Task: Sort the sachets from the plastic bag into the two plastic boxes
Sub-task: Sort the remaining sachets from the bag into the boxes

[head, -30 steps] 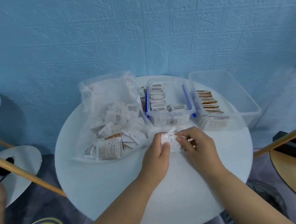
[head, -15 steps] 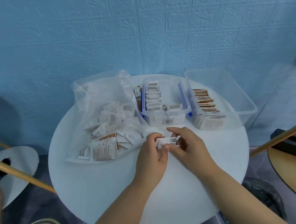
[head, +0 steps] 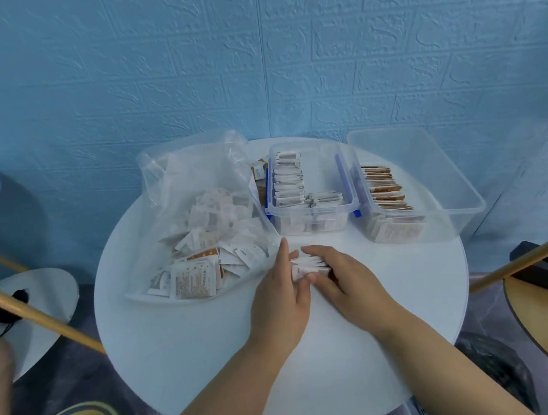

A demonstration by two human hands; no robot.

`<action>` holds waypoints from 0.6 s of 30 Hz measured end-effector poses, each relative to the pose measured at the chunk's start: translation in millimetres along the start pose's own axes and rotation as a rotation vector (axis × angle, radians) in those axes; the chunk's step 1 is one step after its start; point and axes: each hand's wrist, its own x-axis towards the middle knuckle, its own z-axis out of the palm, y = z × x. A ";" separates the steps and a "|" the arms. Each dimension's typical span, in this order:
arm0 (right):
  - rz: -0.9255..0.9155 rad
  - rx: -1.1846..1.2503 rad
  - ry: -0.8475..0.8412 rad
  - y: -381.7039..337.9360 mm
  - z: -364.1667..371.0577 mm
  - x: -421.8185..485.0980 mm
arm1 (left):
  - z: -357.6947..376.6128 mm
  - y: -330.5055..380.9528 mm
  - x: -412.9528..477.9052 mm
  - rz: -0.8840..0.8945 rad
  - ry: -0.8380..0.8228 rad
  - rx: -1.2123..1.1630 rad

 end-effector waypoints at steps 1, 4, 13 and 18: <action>0.022 0.000 0.015 -0.2 0.0 -0.1 | -0.6 -0.6 -0.1 -0.025 0.025 -0.024; 0.033 -0.047 0.008 -1.5 -0.2 0.0 | 0.0 -1.7 0.1 0.004 0.058 0.020; 0.025 -0.076 -0.069 -1.2 0.9 -1.2 | 5.5 -3.2 1.5 0.024 0.100 0.128; -0.008 -0.041 -0.108 -1.8 -11.1 -0.9 | 2.5 -3.0 0.1 0.063 0.087 0.146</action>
